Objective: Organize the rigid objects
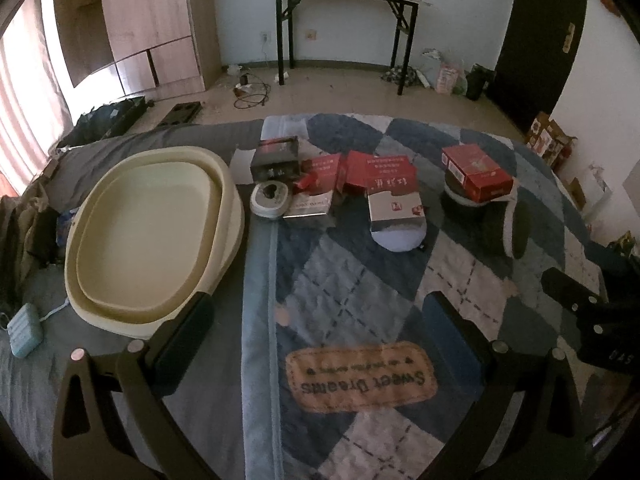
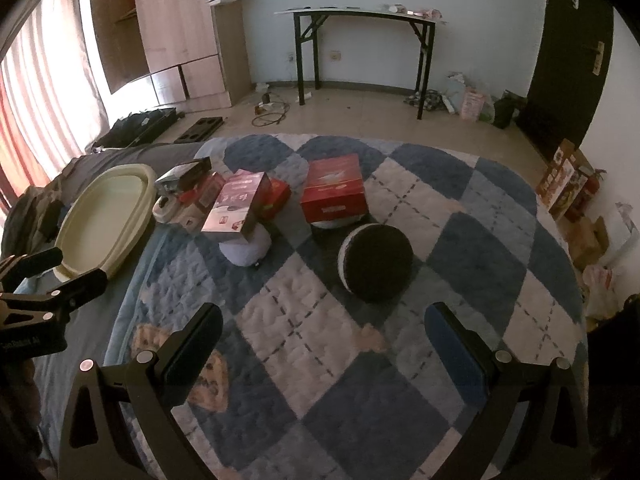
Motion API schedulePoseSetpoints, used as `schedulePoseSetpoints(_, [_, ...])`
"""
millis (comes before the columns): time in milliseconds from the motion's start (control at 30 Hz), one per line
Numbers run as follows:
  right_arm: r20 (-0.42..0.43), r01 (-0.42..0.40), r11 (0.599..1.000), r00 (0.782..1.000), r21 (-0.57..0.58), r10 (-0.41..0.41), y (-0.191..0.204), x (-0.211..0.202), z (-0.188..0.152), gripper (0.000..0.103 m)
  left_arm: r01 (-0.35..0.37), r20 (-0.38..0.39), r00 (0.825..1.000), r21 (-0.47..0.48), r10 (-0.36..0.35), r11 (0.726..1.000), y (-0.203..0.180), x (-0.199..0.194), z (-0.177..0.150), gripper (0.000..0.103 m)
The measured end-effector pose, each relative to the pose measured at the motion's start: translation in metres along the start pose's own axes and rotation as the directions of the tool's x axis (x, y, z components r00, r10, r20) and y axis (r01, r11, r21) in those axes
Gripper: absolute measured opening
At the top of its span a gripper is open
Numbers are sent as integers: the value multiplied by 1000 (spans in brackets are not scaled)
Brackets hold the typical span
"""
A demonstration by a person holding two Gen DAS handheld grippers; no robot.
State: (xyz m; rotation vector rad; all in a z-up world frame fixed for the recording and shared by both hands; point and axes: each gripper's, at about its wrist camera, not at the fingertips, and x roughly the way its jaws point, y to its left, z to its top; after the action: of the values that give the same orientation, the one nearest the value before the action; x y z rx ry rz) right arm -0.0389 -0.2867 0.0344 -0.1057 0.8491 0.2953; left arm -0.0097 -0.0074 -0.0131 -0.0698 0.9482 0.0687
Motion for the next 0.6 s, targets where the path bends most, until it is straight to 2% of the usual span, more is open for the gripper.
schedulePoseSetpoints(233, [3, -2, 1000, 1000, 0, 2, 0, 1, 1, 103, -29, -3, 1000, -1, 29, 1000, 1, 2, 1, 103])
schedulePoseSetpoints(433, [4, -2, 1000, 1000, 1, 2, -1, 1, 1, 103, -8, -7, 1000, -21, 8, 1000, 7, 3, 0, 103])
schedulePoseSetpoints(600, [3, -4, 1000, 1000, 3, 4, 0, 0, 2, 103, -23, -7, 1000, -38, 23, 999, 12, 3, 0, 103])
